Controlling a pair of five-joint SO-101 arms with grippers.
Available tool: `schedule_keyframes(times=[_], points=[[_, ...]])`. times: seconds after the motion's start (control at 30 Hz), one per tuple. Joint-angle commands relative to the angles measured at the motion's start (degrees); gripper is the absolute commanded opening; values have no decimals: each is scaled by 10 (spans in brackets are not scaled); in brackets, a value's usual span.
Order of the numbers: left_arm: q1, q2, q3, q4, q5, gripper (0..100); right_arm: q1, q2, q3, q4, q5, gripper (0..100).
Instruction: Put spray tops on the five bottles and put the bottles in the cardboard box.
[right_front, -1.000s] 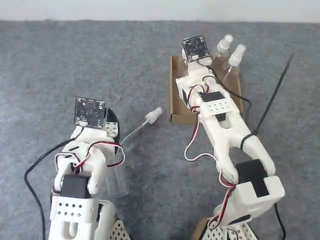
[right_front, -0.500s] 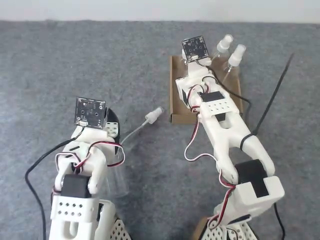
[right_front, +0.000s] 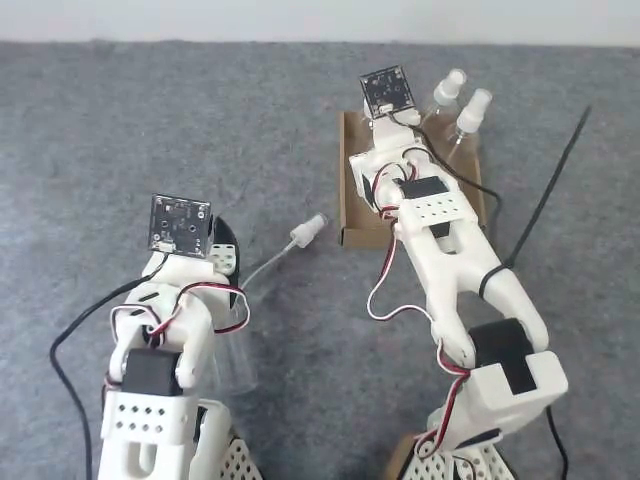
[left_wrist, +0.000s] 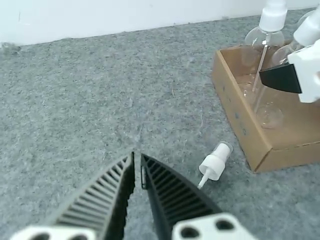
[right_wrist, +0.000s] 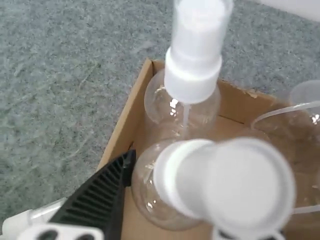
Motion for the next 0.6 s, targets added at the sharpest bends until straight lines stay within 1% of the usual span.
schedule_keyframes(times=[0.0, 0.4, 0.57], points=[[0, -10, -7, -17, 0, 12, -6, -14, -40, 2, -22, 184], [0, -10, -7, -17, 0, 12, -6, -14, -51, 2, -26, 189], [0, -10, -7, -17, 0, 12, -7, -14, -50, 3, -26, 251]])
